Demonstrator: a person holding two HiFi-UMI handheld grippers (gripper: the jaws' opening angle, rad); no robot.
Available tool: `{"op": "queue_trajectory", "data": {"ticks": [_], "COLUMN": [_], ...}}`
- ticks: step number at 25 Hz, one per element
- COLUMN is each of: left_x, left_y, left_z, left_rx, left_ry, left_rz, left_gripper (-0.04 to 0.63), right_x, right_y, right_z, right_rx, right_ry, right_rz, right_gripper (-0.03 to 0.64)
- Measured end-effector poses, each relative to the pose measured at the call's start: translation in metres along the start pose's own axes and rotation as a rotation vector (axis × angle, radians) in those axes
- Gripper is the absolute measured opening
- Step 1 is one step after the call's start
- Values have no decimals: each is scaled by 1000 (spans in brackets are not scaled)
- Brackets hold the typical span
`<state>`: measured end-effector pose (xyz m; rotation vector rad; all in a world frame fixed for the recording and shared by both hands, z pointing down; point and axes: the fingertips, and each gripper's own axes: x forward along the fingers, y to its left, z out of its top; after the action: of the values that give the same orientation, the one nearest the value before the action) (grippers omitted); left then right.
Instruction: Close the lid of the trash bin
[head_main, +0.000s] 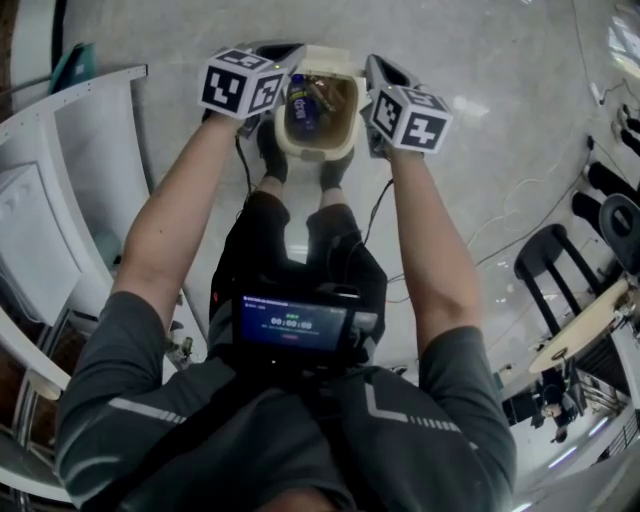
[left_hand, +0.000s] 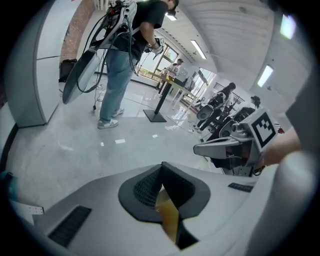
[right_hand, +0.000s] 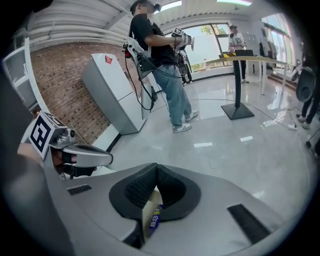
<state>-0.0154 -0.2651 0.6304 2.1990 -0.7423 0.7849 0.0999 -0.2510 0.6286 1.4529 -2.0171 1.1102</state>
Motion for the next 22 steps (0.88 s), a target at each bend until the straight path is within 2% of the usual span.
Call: {"op": "queue_trajectory", "data": {"ticks": [6, 12, 17, 22], "left_x": [0, 0, 7, 10], "left_y": [-5, -29, -38, -41], "left_z": [-26, -66, -111, -145], "left_rx": [11, 64, -17, -35], "left_ry": [46, 109, 167, 218], "left_rz": [-2, -42, -25, -33], "left_gripper": [3, 3, 3, 3], "right_x": [-11, -18, -23, -24], "right_y": [-12, -16, -15, -11], "right_z": [-25, -75, -119, -151], "right_rx": [8, 54, 76, 73], "right_ry": [38, 77, 152, 199], "right_rz": [-78, -81, -112, -127], "right_gripper": [11, 11, 11, 11]}}
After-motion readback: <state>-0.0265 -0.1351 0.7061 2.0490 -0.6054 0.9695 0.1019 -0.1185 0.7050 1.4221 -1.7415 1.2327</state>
